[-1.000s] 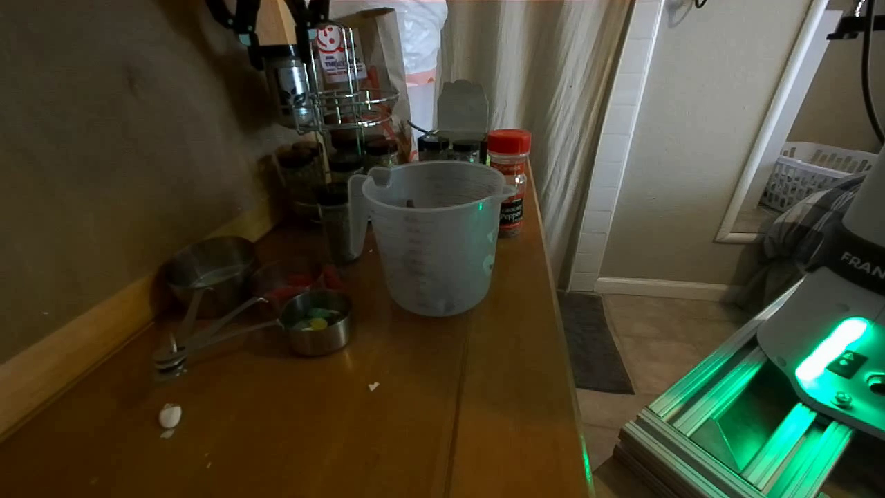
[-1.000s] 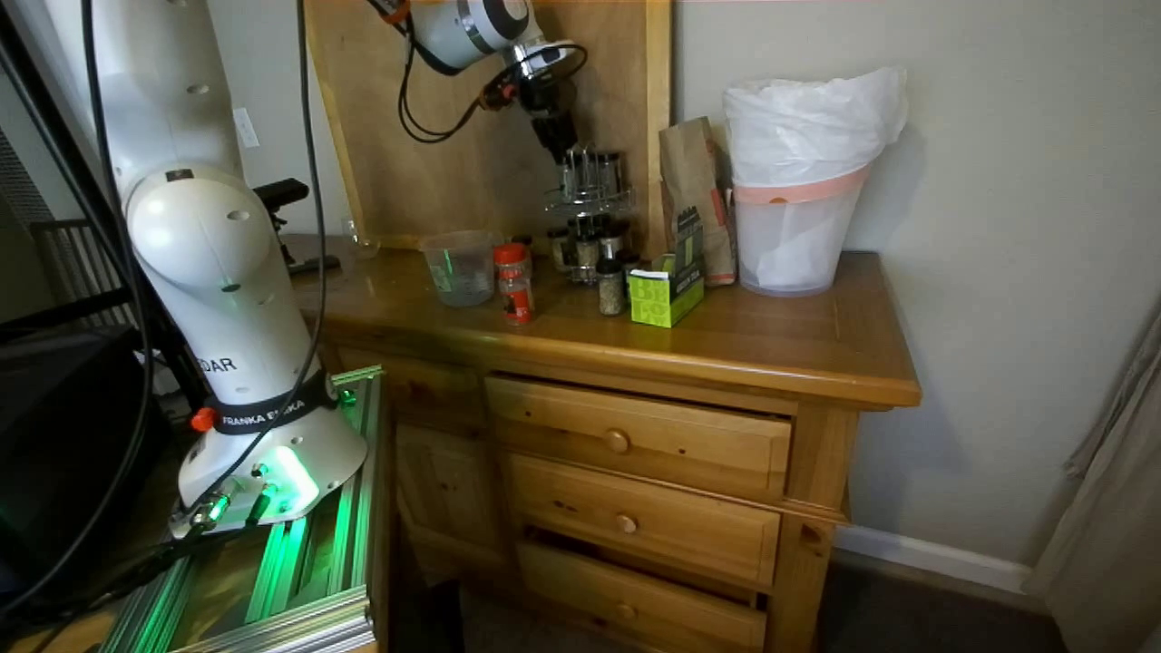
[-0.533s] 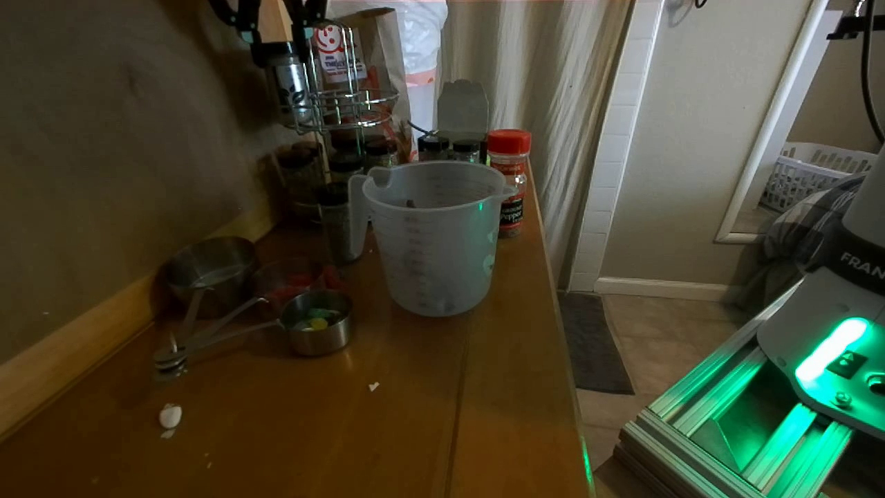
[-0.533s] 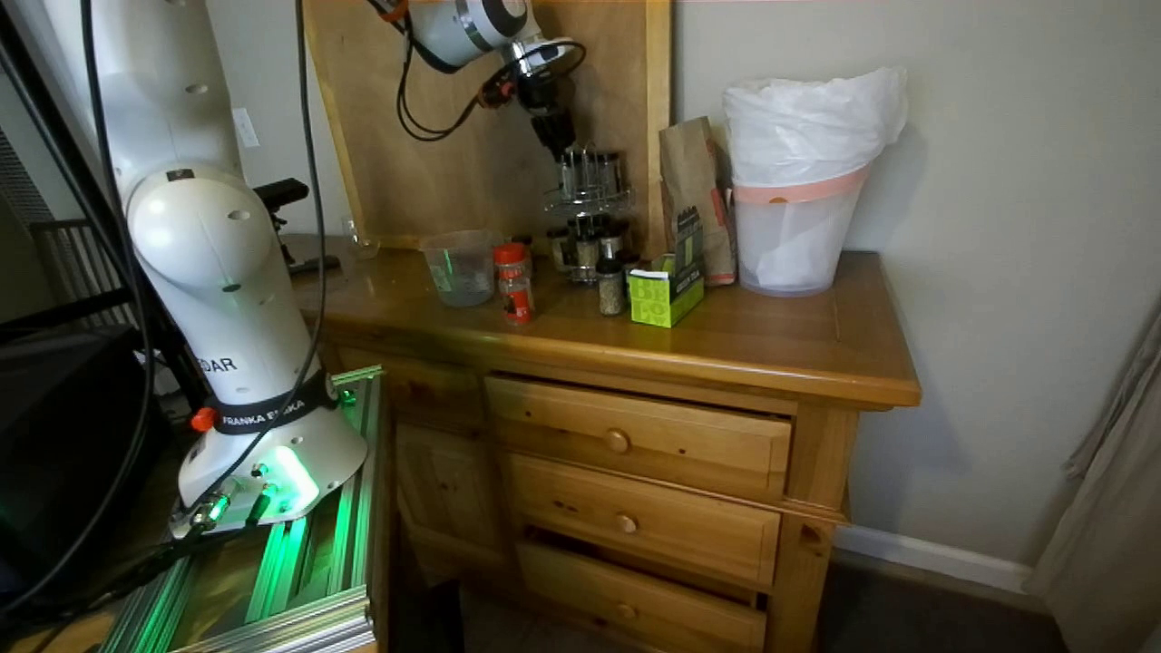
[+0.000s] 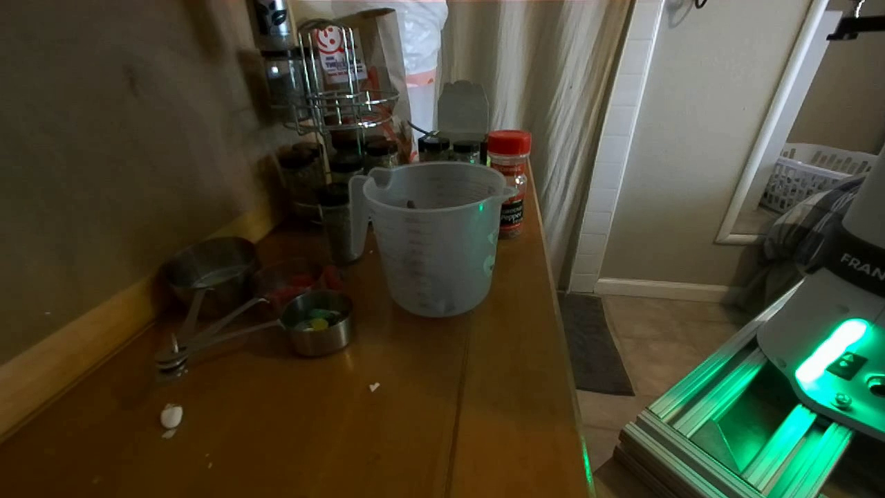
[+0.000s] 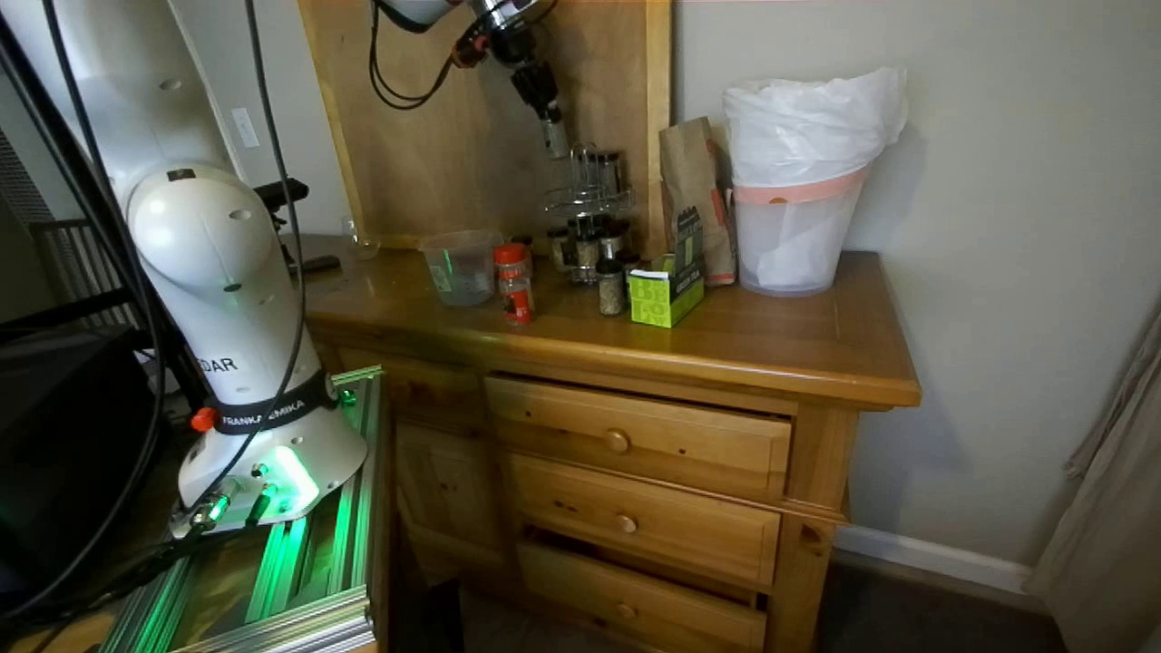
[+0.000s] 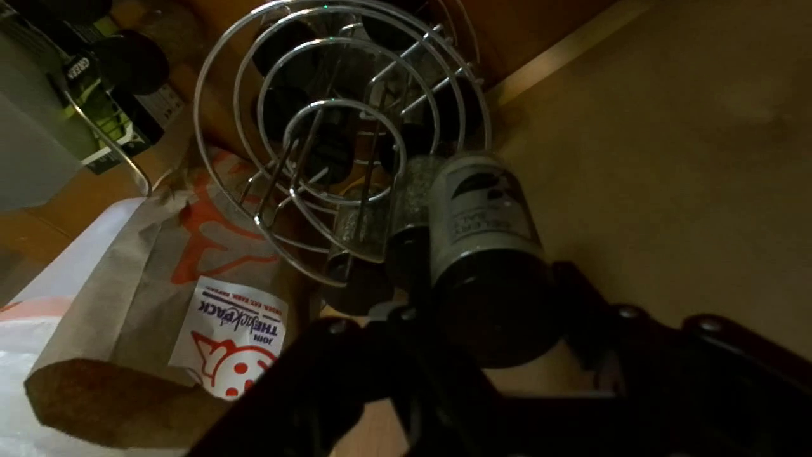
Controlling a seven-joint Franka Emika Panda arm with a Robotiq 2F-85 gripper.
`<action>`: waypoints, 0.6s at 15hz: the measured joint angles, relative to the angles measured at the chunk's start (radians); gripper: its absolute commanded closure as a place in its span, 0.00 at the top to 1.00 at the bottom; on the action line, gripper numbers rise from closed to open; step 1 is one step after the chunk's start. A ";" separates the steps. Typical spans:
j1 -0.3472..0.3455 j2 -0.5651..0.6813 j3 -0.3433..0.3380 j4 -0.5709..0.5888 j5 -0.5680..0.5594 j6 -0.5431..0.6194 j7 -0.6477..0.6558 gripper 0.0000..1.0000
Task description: Remove one container from the top part of the seasoning rack and put it on the table
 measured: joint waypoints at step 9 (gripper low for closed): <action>-0.065 -0.187 -0.023 -0.174 0.076 -0.149 0.035 0.24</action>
